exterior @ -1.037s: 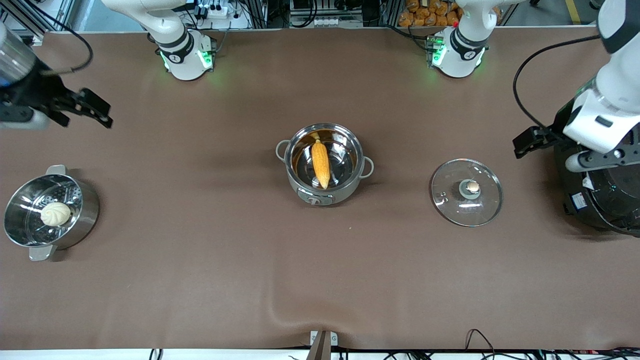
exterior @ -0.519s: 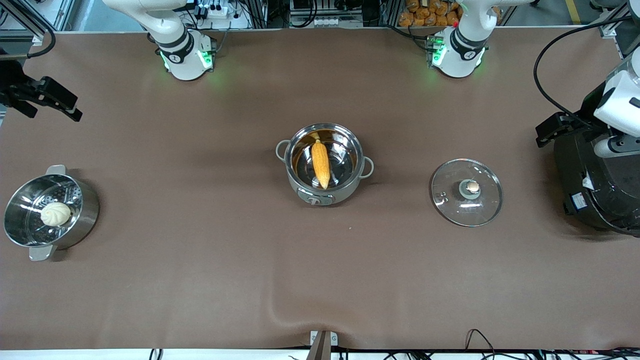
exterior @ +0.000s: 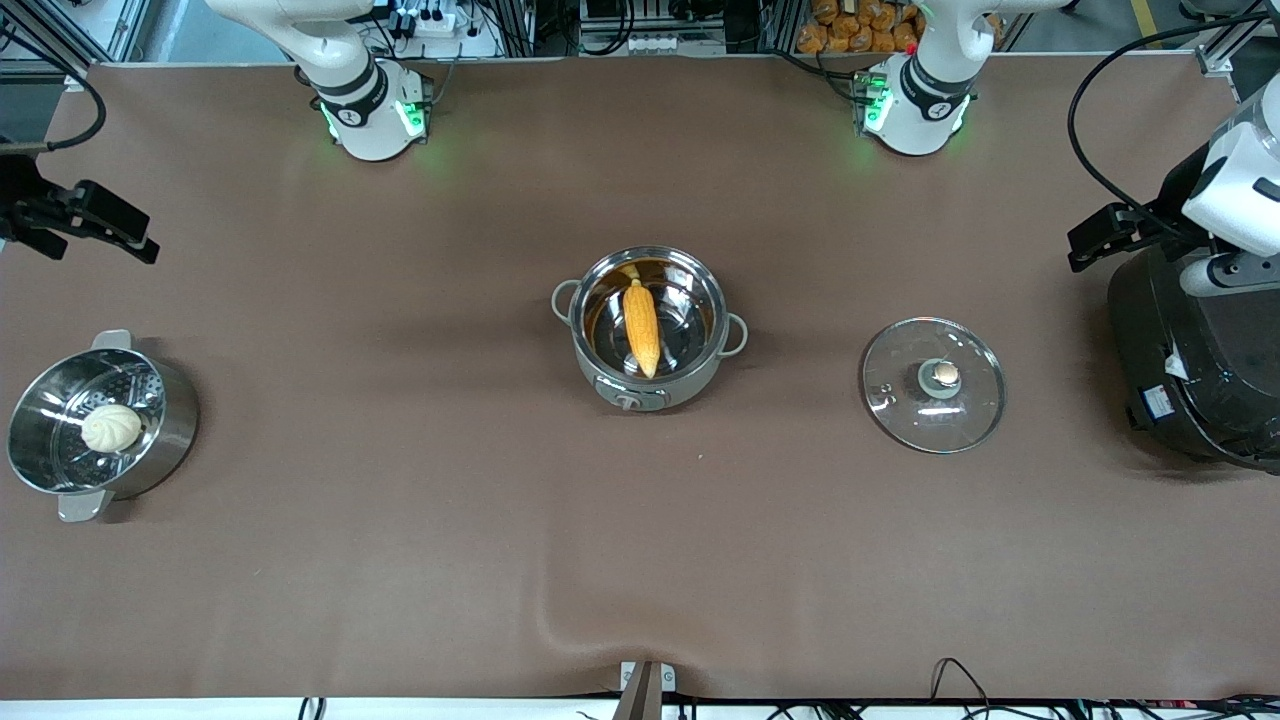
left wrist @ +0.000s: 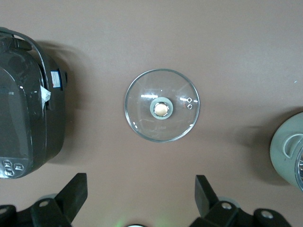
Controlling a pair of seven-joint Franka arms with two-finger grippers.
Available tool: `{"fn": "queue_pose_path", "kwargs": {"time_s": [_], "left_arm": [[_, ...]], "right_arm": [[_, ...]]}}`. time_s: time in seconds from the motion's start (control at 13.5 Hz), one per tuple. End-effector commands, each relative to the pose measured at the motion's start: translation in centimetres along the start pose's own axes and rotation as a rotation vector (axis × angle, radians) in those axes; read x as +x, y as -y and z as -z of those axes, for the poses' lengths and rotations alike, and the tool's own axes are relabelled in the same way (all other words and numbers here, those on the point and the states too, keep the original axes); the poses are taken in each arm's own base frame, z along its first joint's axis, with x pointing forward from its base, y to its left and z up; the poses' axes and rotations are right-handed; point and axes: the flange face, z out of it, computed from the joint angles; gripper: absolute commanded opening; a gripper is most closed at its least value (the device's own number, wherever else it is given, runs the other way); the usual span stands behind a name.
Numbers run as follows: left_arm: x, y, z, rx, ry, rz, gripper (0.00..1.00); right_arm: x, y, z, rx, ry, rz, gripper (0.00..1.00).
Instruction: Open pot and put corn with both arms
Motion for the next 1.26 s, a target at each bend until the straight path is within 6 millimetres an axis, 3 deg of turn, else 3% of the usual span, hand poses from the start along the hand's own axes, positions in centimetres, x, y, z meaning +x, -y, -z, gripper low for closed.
{"fn": "queue_pose_path", "kwargs": {"time_s": [0.0,0.15,0.67,1.19], "left_arm": [[-1.8,0.4,1.7,-0.021,-0.010,-0.013,1.00],[-2.3,0.3,2.4,-0.024,-0.022,-0.017,1.00],[-1.8,0.0,2.2,-0.029,-0.018,-0.024,1.00],[-1.9,-0.1,2.3,-0.050,-0.014,-0.022,1.00]], "right_arm": [[1.2,-0.6,-0.4,-0.008,0.012,0.018,1.00],[1.1,-0.5,-0.4,-0.018,0.013,0.027,1.00],[1.2,-1.6,-0.2,-0.016,0.009,0.067,1.00],[1.3,-1.4,-0.3,-0.001,0.008,0.064,1.00]]}}
